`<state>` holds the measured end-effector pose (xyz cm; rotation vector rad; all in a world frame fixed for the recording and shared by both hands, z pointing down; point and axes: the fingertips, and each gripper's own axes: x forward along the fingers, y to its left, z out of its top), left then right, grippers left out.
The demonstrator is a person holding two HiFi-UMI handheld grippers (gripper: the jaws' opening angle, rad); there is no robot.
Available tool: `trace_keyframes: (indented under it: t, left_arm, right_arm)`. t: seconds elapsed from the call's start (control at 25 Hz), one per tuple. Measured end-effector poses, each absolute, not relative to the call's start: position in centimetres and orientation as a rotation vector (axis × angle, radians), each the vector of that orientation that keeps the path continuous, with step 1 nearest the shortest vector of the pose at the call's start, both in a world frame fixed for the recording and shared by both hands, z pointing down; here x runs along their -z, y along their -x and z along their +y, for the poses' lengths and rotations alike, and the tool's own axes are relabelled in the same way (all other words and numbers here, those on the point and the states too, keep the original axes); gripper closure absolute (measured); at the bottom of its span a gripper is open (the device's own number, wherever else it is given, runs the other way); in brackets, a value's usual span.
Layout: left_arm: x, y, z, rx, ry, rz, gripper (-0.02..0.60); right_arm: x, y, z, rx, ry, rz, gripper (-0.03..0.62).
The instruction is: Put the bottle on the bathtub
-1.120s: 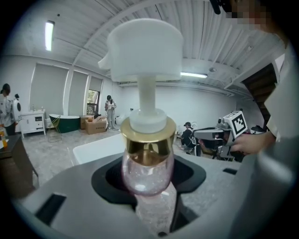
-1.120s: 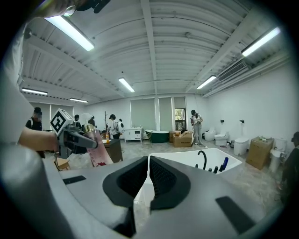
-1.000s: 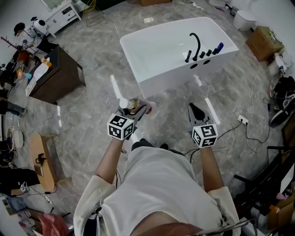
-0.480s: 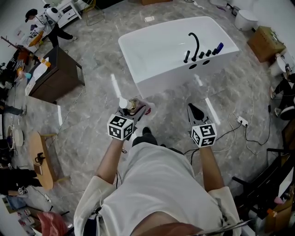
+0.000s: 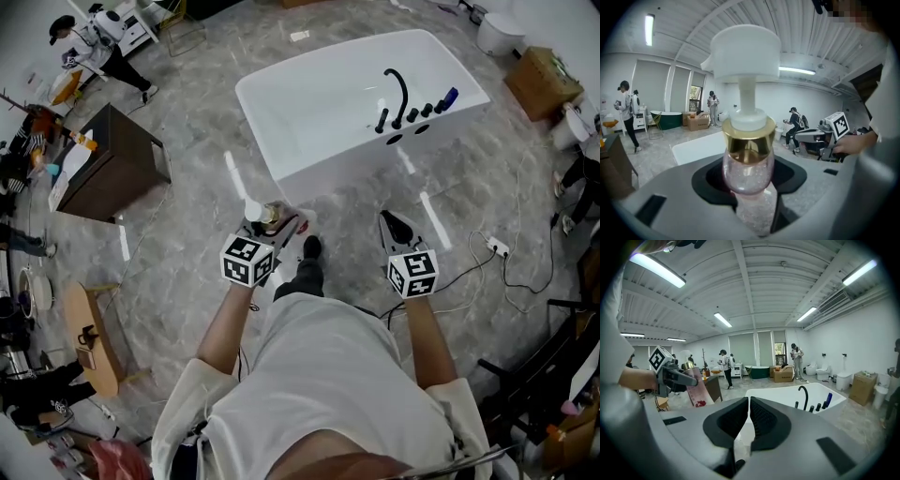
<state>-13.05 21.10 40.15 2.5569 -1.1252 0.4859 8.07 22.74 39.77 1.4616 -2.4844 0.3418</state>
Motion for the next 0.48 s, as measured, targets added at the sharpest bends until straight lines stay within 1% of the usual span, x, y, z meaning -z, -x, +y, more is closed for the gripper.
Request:
trace_keyframes:
  t: [0.48]
  left_arm:
    - [-42.4, 14.9, 5.7, -0.573, -2.575, -1.026, 0.362]
  right_arm:
    - [-41.3, -6.6, 8.6, -0.435, -1.54, -2.347, 0.558]
